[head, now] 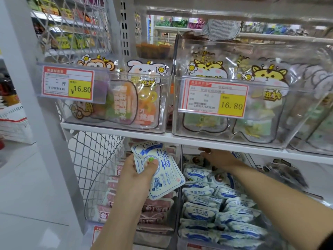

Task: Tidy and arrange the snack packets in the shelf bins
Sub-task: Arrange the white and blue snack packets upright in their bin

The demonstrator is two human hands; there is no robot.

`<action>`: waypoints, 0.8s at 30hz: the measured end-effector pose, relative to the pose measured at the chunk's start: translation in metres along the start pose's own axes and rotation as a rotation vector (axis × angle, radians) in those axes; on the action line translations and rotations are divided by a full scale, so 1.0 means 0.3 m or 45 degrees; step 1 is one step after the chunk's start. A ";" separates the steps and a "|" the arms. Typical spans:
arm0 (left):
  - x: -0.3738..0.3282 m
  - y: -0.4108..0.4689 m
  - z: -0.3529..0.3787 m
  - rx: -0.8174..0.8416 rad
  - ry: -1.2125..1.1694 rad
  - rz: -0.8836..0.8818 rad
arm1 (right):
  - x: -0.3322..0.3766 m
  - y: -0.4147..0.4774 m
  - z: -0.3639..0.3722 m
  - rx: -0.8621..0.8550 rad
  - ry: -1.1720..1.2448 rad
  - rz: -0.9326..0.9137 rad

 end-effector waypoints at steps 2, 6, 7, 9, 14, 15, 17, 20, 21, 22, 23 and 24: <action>-0.001 -0.004 0.002 0.003 -0.001 -0.003 | -0.009 0.029 0.011 0.002 -0.042 0.027; -0.002 -0.003 -0.001 0.000 -0.002 -0.012 | -0.018 0.059 0.039 -0.001 -0.243 0.019; -0.001 -0.001 -0.002 -0.002 0.006 -0.014 | -0.024 0.059 0.040 -0.019 -0.269 0.030; 0.000 0.002 -0.005 -0.003 0.014 -0.018 | -0.027 0.052 0.036 -0.012 -0.417 0.051; -0.005 0.006 -0.022 -0.016 -0.014 -0.010 | -0.004 0.036 -0.030 -0.229 -0.416 -0.091; -0.007 0.005 -0.024 -0.018 -0.022 -0.007 | -0.005 0.029 -0.043 -0.268 -0.333 -0.099; -0.009 0.002 -0.022 -0.013 -0.027 -0.007 | -0.001 0.008 -0.056 -0.315 -0.176 -0.099; -0.005 0.001 -0.018 -0.011 -0.020 -0.011 | 0.021 -0.004 -0.066 -0.350 -0.066 -0.109; -0.002 0.001 -0.017 -0.014 -0.007 -0.013 | 0.013 -0.002 -0.065 -0.364 0.085 -0.093; 0.000 0.002 -0.015 -0.013 0.006 -0.014 | 0.007 0.004 -0.057 -0.351 0.252 -0.079; 0.002 0.001 -0.013 -0.009 0.011 -0.014 | 0.003 0.011 -0.043 -0.292 0.334 -0.032; 0.003 0.002 -0.013 -0.006 0.012 -0.013 | 0.002 0.019 -0.023 -0.189 0.272 0.015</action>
Point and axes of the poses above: each hand's wrist, its own y-axis towards the middle knuckle, its own z-axis out of the palm, x = y × z, the point moved 9 cm from there along y, towards the middle knuckle, and after that the axes turned 13 degrees about -z, right-handed, at the moved point
